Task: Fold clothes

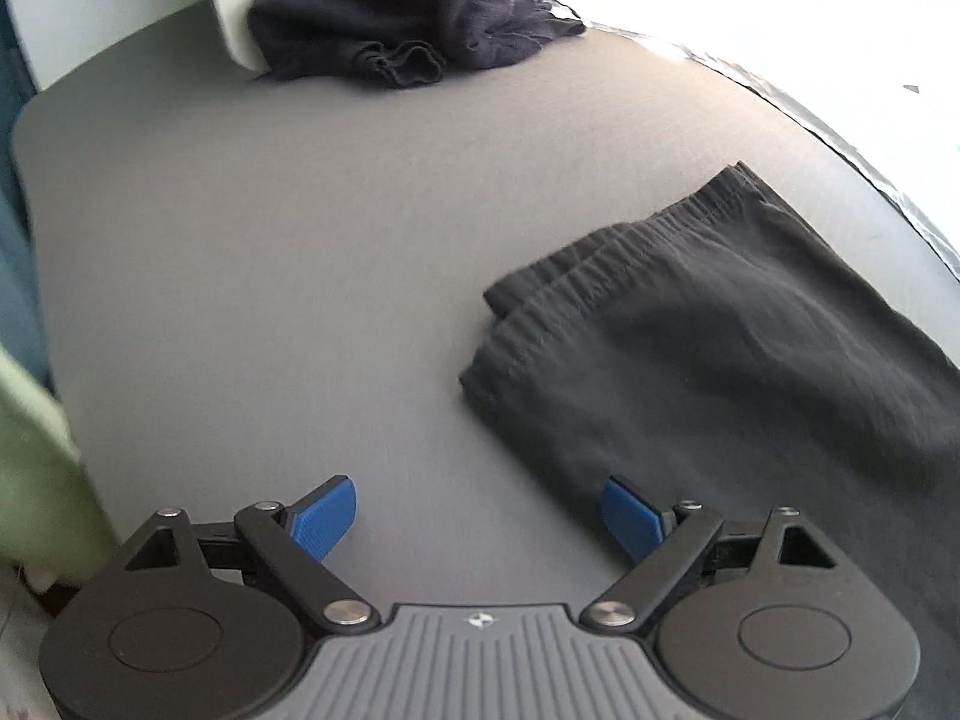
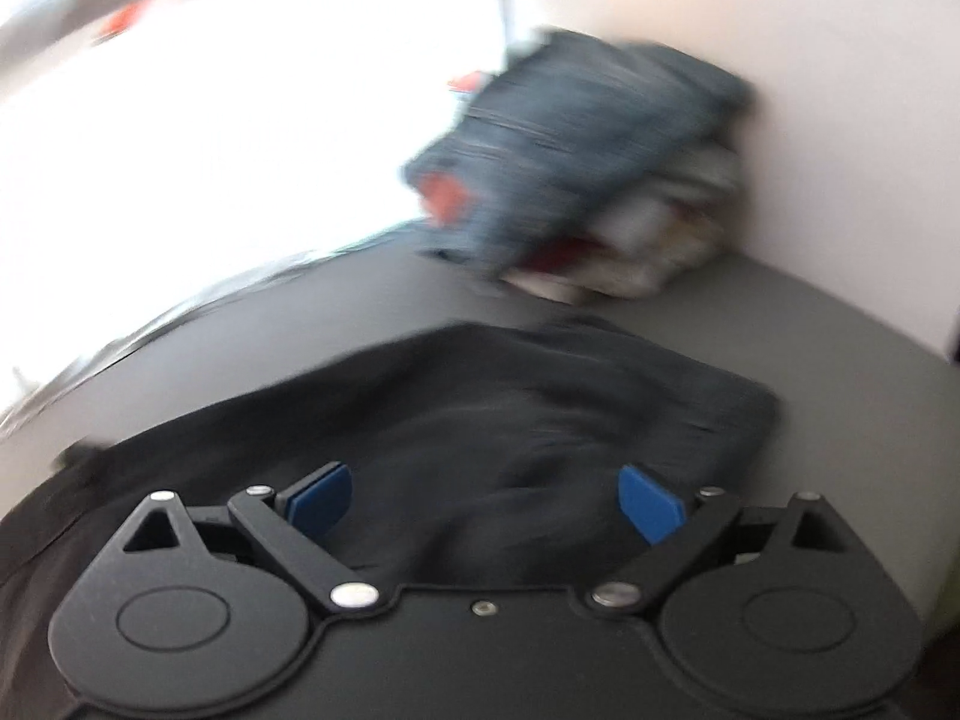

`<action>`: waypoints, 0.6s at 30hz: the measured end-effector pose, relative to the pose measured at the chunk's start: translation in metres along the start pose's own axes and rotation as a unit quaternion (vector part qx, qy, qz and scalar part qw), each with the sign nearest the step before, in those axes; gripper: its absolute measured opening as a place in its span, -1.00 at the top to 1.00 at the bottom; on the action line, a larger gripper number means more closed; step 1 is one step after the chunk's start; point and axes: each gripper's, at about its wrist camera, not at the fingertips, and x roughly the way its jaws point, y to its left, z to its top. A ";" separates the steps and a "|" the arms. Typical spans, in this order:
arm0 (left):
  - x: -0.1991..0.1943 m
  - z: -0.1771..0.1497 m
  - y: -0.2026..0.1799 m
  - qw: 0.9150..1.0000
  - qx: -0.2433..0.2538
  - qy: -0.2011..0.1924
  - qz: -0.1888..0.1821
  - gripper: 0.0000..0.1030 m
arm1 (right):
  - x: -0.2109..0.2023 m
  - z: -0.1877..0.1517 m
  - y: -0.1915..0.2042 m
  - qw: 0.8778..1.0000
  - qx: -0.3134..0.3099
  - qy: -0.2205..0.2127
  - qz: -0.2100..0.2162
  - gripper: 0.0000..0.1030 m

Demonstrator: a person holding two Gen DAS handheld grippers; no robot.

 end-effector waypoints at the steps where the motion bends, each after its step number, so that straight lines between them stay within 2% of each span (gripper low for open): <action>1: 0.005 0.003 0.001 1.000 0.007 0.001 -0.004 -0.71 | -0.002 0.000 0.018 1.000 -0.021 -0.005 0.012 -0.89; 4: 0.015 0.016 0.001 0.999 0.029 0.014 -0.022 -0.61 | -0.001 0.003 0.082 0.995 -0.072 -0.008 0.070 -0.89; 7: 0.021 0.026 0.000 0.997 0.064 0.020 -0.043 -0.48 | -0.003 0.001 0.152 0.981 -0.119 -0.006 0.151 -0.84; 11: 0.026 0.038 0.000 0.992 0.092 0.036 -0.073 -0.22 | 0.003 -0.011 0.248 0.951 -0.185 0.016 0.247 -0.57; 13: 0.027 0.042 -0.001 0.991 0.097 0.043 -0.082 -0.15 | 0.008 -0.018 0.293 0.933 -0.213 0.032 0.289 -0.26; 15: 0.029 0.047 -0.001 0.989 0.102 0.052 -0.090 -0.09 | 0.013 -0.024 0.332 0.916 -0.230 0.054 0.325 -0.05; 18: 0.033 0.055 0.003 0.987 0.100 0.067 -0.104 0.00 | 0.016 -0.034 0.383 0.887 -0.258 0.076 0.376 0.08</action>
